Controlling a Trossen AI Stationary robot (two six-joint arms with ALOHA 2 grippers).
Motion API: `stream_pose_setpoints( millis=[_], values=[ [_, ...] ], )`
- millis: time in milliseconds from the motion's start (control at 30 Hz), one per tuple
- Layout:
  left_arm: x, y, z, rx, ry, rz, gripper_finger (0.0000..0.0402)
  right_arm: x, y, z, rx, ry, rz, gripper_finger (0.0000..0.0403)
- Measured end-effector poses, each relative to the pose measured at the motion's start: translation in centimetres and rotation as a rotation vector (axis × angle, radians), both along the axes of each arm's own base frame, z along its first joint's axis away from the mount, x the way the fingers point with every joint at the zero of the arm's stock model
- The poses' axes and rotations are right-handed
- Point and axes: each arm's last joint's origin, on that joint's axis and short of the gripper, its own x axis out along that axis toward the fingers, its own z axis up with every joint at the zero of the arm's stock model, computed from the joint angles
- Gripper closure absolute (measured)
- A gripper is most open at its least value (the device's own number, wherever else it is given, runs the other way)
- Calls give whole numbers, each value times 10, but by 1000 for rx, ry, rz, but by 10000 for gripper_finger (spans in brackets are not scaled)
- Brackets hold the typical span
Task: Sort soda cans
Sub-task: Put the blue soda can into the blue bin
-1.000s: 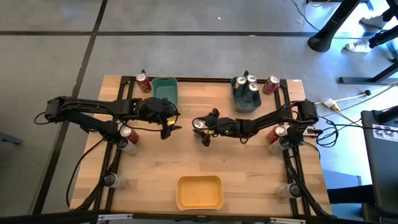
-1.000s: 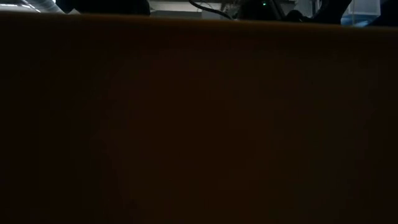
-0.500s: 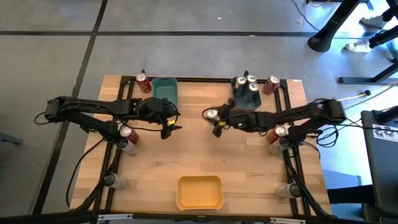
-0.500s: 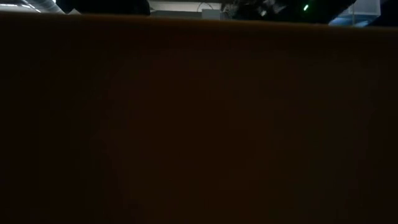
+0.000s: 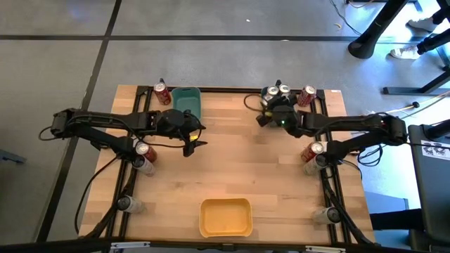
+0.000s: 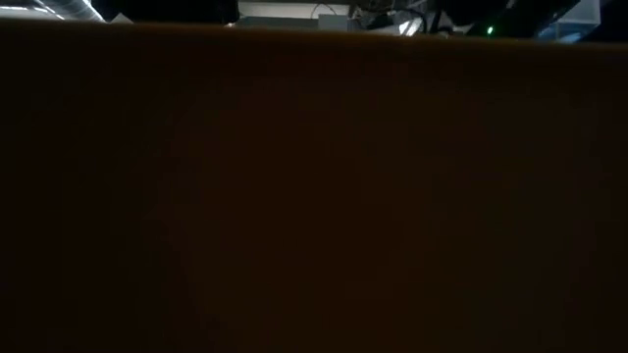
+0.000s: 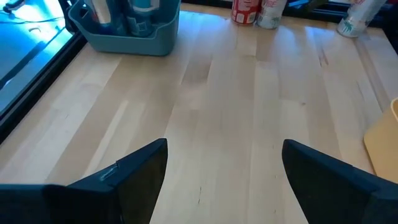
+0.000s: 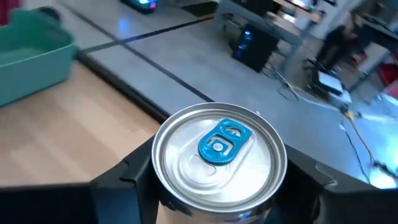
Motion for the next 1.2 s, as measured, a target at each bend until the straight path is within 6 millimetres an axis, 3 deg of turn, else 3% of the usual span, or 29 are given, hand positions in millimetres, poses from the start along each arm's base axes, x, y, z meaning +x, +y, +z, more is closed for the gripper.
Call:
stream_pose_setpoints(
  millis=[200, 433, 1000, 1200],
  values=[
    [0, 0, 0, -2, -2, 2, 95, -12, -19, -23, 26, -80, -109, 185],
    [1, 0, 2, 21, -24, -11, 95, -24, -29, -47, 53, -175, -169, 185],
    [2, 0, 4, 23, -42, -11, 95, -14, -34, -89, 126, -186, -270, 184],
    [2, 0, 4, 22, -41, -11, 95, -14, -34, -92, 128, -178, -277, 126]
  ],
)
